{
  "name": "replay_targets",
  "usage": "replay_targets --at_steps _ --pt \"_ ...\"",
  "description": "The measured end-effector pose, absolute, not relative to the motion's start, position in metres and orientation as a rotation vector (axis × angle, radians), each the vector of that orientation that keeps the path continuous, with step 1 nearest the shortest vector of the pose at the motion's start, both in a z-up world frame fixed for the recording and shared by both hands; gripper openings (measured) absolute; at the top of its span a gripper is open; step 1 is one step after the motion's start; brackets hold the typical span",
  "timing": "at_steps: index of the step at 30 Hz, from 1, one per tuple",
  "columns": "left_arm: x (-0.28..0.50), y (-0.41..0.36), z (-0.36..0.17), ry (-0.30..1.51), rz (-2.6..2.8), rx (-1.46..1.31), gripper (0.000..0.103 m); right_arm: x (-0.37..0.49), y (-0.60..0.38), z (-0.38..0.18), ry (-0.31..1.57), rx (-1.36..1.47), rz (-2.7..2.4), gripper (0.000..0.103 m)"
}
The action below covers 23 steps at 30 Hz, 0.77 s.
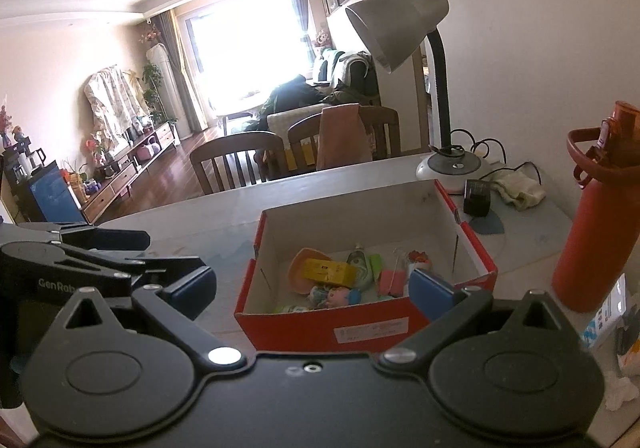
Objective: Organize rigid objects
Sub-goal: 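Lift both grippers out of the box and withdraw from it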
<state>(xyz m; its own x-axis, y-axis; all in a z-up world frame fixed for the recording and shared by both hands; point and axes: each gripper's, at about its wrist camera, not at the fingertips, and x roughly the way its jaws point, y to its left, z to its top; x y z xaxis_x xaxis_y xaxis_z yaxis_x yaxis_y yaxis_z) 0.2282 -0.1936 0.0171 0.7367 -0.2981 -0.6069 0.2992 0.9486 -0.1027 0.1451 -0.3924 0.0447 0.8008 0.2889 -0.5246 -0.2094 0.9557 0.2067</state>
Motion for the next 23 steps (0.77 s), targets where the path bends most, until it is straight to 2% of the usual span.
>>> replay_targets --at_steps 23 --pt "0.227 -0.189 0.013 0.689 -0.364 0.002 0.102 0.142 -0.381 0.045 0.604 0.142 0.254 0.102"
